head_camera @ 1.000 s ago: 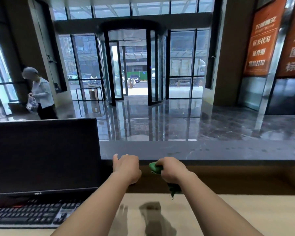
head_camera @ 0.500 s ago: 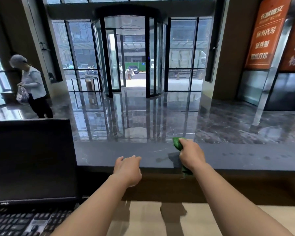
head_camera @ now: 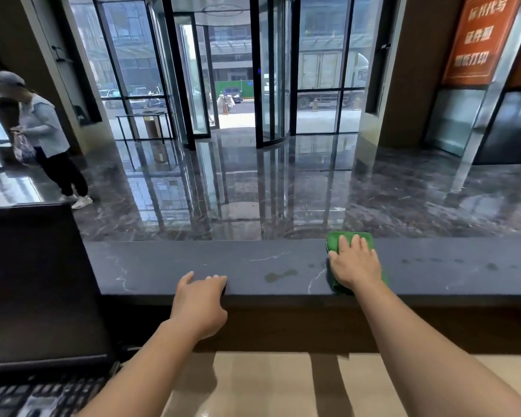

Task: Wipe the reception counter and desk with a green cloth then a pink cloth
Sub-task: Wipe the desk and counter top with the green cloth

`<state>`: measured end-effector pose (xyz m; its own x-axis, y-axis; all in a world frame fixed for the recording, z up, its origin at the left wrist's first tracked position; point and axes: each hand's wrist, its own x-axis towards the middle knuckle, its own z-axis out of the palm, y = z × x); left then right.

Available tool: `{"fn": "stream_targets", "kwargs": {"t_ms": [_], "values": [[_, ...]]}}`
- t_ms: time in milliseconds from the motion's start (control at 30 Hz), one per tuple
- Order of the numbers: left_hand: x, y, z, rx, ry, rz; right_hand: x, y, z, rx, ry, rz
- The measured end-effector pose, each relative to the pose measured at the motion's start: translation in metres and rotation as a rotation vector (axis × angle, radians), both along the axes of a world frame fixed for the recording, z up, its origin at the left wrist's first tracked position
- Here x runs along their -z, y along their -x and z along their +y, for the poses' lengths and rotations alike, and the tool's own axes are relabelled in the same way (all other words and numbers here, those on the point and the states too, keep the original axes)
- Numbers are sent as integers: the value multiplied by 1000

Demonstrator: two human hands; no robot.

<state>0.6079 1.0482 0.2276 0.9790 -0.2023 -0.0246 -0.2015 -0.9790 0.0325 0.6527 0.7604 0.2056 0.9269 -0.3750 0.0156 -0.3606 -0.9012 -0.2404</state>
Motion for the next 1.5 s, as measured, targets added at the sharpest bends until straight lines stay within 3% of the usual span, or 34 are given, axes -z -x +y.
{"fn": "stream_targets", "kwargs": {"t_ms": [167, 367, 533, 800, 933, 1133, 1500], "values": [[9, 1, 13, -50, 109, 68, 3, -5, 70, -39, 4, -21], [9, -3, 14, -86, 186, 115, 6, -21, 176, -363, 11, 32], [7, -4, 12, -97, 174, 122, 0, -27, 158, -475, 3, 60], [6, -1, 13, -105, 240, 111, 4, -3, 6, -83, 62, 26], [11, 0, 17, -46, 272, 97, 4, -1, 2, 47, 35, 21], [18, 13, 51, -109, 517, 127, 4, -19, 77, 128, 38, -17], [23, 23, 103, -227, 460, 64, 5, -63, 269, -326, 7, -25]]}}
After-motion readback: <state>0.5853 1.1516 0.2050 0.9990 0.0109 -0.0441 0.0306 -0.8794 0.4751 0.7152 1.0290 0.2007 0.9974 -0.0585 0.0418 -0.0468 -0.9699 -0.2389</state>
